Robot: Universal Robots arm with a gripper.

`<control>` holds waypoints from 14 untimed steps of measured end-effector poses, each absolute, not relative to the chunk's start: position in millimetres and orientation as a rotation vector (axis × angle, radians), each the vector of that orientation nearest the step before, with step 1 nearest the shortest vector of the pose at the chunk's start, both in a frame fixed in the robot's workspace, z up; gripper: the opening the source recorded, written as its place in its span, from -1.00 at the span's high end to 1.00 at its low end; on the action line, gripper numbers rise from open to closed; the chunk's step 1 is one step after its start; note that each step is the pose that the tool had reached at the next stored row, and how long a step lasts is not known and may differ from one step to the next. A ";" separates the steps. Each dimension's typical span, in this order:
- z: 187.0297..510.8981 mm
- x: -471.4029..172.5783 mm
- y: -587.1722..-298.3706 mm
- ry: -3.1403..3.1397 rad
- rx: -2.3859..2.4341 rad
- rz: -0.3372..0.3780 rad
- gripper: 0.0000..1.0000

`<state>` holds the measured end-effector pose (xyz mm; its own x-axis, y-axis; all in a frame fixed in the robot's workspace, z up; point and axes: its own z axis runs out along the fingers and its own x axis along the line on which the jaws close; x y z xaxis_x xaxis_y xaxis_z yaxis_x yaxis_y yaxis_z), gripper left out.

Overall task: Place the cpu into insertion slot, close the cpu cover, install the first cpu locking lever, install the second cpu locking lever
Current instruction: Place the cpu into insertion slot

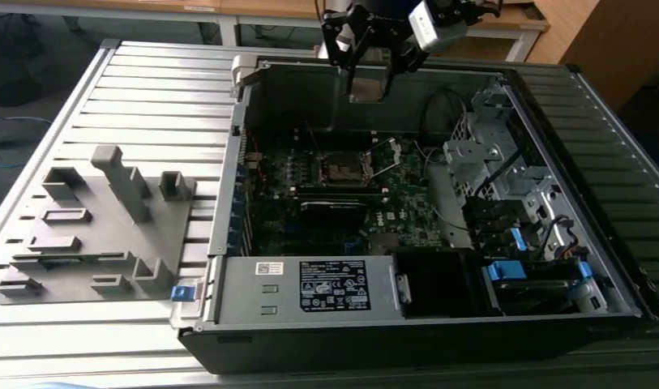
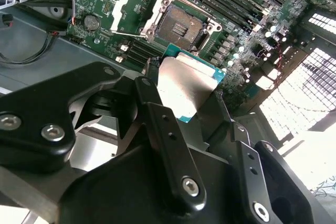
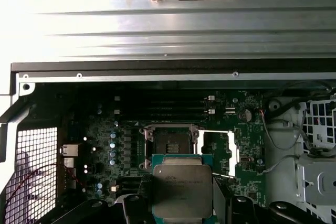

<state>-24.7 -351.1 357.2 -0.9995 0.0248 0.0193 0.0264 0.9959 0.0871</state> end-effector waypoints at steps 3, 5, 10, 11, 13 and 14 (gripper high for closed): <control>356.3 -24.7 -351.1 -3.120 -0.040 -0.137 -0.07; 355.8 -24.7 -351.1 -3.120 -0.040 -0.137 -0.07; 353.7 -24.7 -351.1 -3.120 -0.040 -0.137 -0.07; 353.2 -24.7 -351.1 -3.120 -0.040 -0.137 -0.07; 352.1 -24.7 -351.1 -3.120 -0.040 -0.137 -0.07; 351.5 -24.7 -351.1 -3.120 -0.040 -0.137 -0.07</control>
<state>-24.7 -351.1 351.5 -0.9995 0.0248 0.0192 0.0264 0.9958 0.0872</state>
